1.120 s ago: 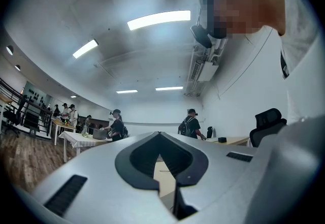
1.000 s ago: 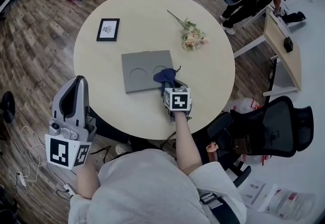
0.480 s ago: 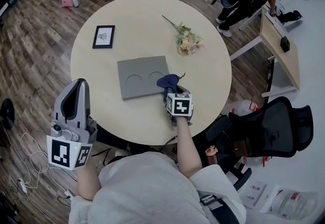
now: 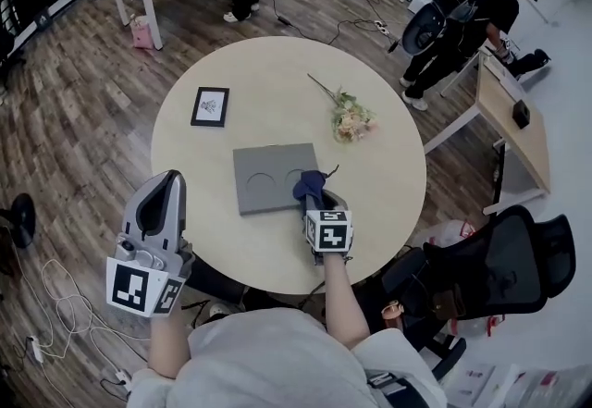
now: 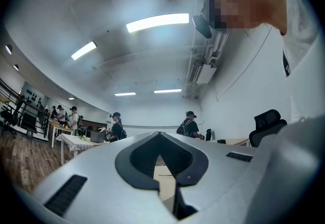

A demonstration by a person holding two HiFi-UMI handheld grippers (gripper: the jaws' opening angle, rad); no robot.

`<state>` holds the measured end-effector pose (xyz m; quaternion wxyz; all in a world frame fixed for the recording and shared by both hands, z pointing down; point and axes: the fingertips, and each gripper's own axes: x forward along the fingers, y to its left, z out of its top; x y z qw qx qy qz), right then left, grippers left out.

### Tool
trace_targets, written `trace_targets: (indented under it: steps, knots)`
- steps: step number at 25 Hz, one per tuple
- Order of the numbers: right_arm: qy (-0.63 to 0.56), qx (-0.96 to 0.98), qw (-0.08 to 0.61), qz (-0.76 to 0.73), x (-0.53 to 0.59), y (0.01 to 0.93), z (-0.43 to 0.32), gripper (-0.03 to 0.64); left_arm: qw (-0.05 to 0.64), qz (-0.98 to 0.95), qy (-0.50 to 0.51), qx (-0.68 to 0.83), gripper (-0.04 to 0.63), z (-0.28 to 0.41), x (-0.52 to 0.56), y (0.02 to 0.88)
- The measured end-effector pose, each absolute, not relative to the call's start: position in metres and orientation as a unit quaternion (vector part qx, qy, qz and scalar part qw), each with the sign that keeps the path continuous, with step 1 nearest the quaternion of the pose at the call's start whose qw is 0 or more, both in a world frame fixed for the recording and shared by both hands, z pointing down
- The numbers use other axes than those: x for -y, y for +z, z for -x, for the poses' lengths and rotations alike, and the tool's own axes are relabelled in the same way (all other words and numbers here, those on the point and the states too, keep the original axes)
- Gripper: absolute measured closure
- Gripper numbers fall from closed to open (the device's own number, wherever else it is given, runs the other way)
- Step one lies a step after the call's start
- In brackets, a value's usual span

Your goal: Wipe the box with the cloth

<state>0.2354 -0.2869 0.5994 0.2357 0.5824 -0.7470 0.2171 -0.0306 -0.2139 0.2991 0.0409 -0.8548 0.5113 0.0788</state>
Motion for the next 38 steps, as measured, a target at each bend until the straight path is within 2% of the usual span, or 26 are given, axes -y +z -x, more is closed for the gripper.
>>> trace_targets:
  steps: [12, 18, 38]
  knots:
    - [0.144, 0.8, 0.126, -0.569, 0.259, 0.499, -0.163, 0.522, 0.071, 0.852, 0.089, -0.511, 0.594, 0.074, 0.181, 0.268]
    - [0.085, 0.811, 0.095, -0.57, 0.24, 0.45, -0.136, 0.523, 0.088, 0.851, 0.091, -0.51, 0.594, 0.095, 0.16, 0.26]
    - [-0.024, 0.819, -0.028, -0.572, 0.176, 0.302, -0.098, 0.523, 0.126, 0.84, 0.097, -0.518, 0.594, 0.146, 0.126, 0.233]
